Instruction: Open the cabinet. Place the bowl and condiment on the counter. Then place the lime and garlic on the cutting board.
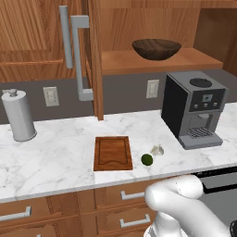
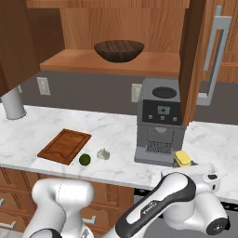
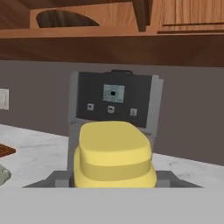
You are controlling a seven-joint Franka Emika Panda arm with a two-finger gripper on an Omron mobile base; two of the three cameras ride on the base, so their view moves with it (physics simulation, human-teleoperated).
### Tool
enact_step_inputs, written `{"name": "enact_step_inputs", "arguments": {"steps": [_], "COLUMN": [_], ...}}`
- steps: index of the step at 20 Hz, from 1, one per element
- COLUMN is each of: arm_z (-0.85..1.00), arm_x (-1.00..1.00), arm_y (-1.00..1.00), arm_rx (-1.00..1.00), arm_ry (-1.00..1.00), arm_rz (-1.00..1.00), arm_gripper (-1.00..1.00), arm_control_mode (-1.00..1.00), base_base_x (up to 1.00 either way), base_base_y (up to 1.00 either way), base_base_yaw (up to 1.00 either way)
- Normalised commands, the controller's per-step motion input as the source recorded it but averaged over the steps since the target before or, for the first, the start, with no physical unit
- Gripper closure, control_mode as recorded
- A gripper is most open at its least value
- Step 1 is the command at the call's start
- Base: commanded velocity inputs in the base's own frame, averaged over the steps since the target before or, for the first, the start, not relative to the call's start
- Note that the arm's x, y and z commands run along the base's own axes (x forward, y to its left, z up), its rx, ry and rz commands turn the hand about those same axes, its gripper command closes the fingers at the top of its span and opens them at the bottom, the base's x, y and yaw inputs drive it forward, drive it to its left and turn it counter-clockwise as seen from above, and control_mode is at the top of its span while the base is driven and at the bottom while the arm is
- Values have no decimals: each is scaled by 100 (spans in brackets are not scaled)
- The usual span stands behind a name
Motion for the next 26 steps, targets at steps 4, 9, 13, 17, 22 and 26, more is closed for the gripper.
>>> {"name": "enact_step_inputs", "arguments": {"steps": [4,9,13,17,22,26], "arm_z": [-18,-22,-18,-18,-19,-18], "arm_x": [22,20,18,19,18,18], "arm_y": [-17,-17,-14,-17,-17,-15], "arm_rx": [0,0,0,0,0,0], "arm_ry": [0,0,0,0,0,0], "arm_rz": [0,0,0,0,0,0], "arm_gripper": [100,100,100,100,100,100], "arm_control_mode": [-100,-100,-100,-100,-100,-100], "base_base_x": [0,0,0,0,0,0], "base_base_y": [0,0,0,0,0,0], "base_base_yaw": [0,0,0,0,0,0]}}
